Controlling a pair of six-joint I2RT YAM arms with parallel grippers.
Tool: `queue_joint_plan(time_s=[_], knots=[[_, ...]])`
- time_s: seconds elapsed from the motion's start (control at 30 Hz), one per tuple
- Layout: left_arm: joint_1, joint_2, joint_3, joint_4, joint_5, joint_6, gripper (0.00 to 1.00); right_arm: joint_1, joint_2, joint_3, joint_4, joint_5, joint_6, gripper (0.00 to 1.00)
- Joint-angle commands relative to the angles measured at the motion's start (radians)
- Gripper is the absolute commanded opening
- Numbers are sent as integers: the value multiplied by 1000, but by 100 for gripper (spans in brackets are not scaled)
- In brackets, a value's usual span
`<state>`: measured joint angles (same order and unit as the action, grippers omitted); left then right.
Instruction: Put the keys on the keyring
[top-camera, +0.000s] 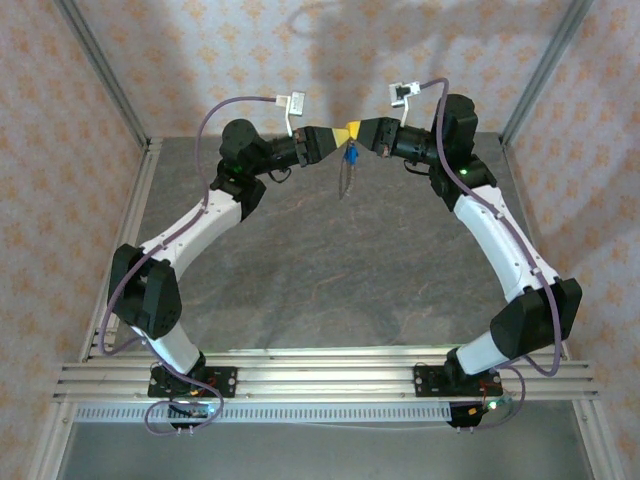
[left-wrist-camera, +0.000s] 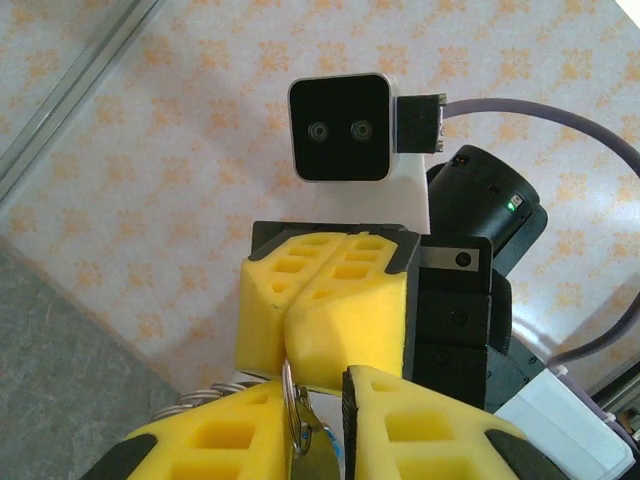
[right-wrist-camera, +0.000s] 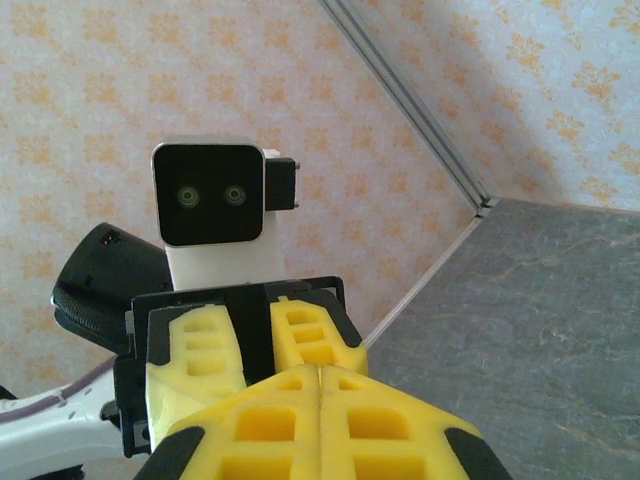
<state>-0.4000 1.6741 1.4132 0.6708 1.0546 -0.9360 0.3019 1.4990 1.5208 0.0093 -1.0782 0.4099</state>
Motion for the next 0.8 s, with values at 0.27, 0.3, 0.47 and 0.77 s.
queue_joint_plan(time_s=[0.27, 0.3, 0.47, 0.77], knots=[[-9, -8, 74, -9, 102, 80, 11, -2, 40, 36, -101, -51, -87, 0], [-8, -9, 76, -16, 103, 85, 11, -3, 40, 38, -103, -52, -88, 0], [-8, -10, 78, -43, 91, 104, 0, -3, 41, 44, -101, -49, -81, 0], [-8, -72, 9, -84, -66, 150, 0, -10, -51, -7, 21, 87, 45, 44]])
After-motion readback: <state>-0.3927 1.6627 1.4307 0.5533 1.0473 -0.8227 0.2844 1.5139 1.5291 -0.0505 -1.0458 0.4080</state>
